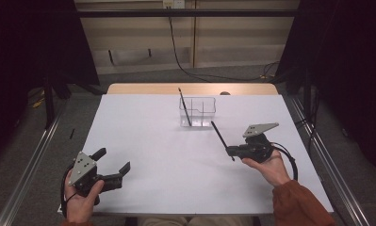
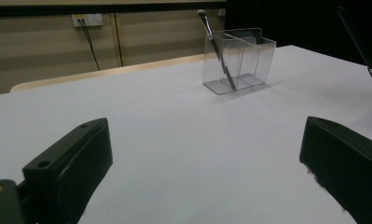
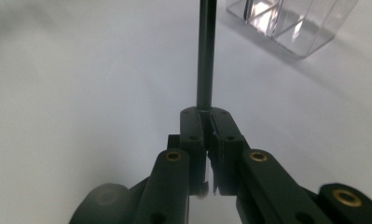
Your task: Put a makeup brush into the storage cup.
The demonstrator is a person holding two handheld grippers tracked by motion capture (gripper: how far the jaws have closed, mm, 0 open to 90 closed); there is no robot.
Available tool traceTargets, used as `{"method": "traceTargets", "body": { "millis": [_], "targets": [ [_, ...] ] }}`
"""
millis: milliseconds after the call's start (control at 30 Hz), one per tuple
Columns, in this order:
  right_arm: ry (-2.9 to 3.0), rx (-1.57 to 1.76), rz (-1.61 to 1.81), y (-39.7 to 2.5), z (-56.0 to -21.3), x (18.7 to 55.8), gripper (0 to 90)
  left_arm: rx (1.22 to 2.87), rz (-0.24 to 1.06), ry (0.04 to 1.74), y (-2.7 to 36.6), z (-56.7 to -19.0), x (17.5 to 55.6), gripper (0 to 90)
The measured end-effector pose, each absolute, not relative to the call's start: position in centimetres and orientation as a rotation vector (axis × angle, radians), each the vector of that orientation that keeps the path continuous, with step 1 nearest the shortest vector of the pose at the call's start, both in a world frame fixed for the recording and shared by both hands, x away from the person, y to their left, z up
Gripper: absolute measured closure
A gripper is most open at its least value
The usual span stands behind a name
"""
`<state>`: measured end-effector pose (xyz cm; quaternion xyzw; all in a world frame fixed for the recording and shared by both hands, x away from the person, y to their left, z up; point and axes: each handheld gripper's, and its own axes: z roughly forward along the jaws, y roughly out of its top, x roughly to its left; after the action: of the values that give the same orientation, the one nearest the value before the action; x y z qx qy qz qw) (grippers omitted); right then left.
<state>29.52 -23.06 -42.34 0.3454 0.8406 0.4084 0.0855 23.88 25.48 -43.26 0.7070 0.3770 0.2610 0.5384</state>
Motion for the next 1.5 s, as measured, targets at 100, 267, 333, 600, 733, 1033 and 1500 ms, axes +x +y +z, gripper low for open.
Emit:
{"method": "traceTargets", "body": {
  "millis": [100, 267, 333, 600, 733, 1033, 1500],
  "targets": [
    [2.469, 1.021, 1.268, -23.3, -42.0, 29.4, 84.3, 1.688, 0.624, 0.893, 25.5, -43.2, 23.9, 2.3],
    [2.411, 1.005, 1.339, -23.5, -41.7, 29.2, 84.3, 1.69, 0.623, 0.892, 25.6, -43.2, 23.9, 2.3],
    [2.375, 1.019, 1.357, -23.6, -41.5, 29.2, 84.4, 1.687, 0.621, 0.894, 25.5, -43.3, 23.9, 2.3],
    [2.409, 0.973, 1.392, -22.7, -41.2, 29.2, 84.3, 1.687, 0.617, 0.889, 25.3, -43.2, 23.8, 2.3],
    [2.453, 0.932, 1.402, -22.0, -41.1, 29.1, 84.3, 1.693, 0.622, 0.883, 25.4, -43.1, 23.8, 2.3],
    [2.529, 0.83, 1.441, -20.2, -40.4, 29.2, 84.3, 1.703, 0.589, 0.854, 25.0, -43.0, 24.0, 2.1],
    [2.714, 0.666, 1.336, -17.3, -40.0, 29.8, 84.3, 1.757, 0.55, 0.741, 22.5, -41.8, 25.1, 1.9]
  ]
}}
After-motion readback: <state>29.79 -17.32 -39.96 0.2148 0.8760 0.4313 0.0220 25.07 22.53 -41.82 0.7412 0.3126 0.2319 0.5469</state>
